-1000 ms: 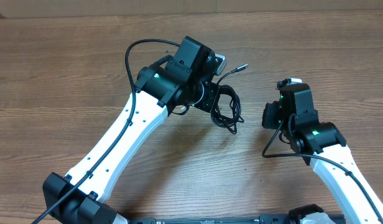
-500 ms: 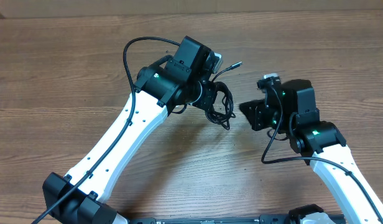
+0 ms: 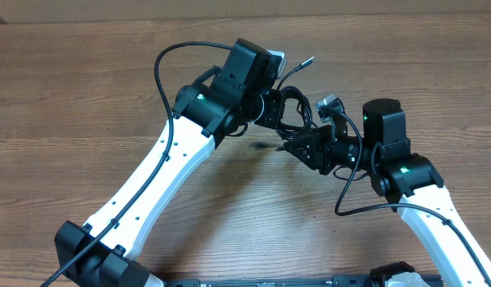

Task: Untangle cables

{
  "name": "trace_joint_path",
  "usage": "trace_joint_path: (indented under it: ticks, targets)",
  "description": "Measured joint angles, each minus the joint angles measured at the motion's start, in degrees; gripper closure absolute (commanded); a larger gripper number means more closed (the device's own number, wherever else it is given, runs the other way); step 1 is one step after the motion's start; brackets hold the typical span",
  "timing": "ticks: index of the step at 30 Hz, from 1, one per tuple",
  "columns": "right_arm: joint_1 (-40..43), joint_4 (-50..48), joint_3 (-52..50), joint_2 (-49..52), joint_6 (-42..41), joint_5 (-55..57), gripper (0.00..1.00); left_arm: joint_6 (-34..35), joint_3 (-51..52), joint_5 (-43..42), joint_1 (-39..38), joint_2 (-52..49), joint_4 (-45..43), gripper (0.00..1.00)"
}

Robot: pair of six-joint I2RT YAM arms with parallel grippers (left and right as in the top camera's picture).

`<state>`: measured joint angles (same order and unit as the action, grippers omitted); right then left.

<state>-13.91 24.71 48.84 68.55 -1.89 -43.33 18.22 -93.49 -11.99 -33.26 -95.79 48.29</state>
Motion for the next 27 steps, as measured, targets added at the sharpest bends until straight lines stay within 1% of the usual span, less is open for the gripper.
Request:
trace_joint_path:
  ticks: [10, 12, 16, 19, 21, 23, 24, 25, 27]
  targets:
    - [0.0, 3.3, 0.0, 0.0, 0.0, 0.8, 0.67, 3.5, 0.0, -0.4, 0.0, 0.0, -2.1, 0.96]
    - [0.0, 3.8, 0.0, 0.0, -0.3, 2.9, 0.67, 4.0, 0.0, -0.5, 0.0, 0.0, -2.0, 0.96]
    - [0.0, 5.7, 0.0, 0.0, -1.0, 8.9, 0.67, 4.1, 0.0, -3.7, 0.9, 0.0, -1.4, 0.96]
    - [0.0, 6.3, 0.0, 0.0, -2.8, 14.1, 0.67, 2.1, -0.1, -6.6, 3.1, 0.0, 1.2, 0.96]
    - [0.0, 6.4, 0.0, 0.0, -5.5, 19.3, 0.67, -0.5, -0.1, -8.9, 5.5, 0.0, 4.4, 0.96]
    - [0.0, 6.6, 0.0, 0.0, -6.9, 22.3, 0.67, -3.8, -0.1, -13.4, 8.9, 0.0, 7.4, 0.96]
    - [0.0, 6.8, 0.0, 0.0, -7.3, 23.8, 0.67, -5.2, -0.1, -16.3, 10.6, 0.0, 8.0, 0.96]
    - [0.0, 6.9, 0.0, 0.0, -7.6, 24.8, 0.67, -5.6, -0.1, -17.5, 11.1, 0.0, 8.1, 0.96]
    - [0.0, 6.8, 0.0, 0.0, -8.1, 26.0, 0.67, -8.5, -0.1, -24.0, 14.0, 0.0, 8.3, 0.96]
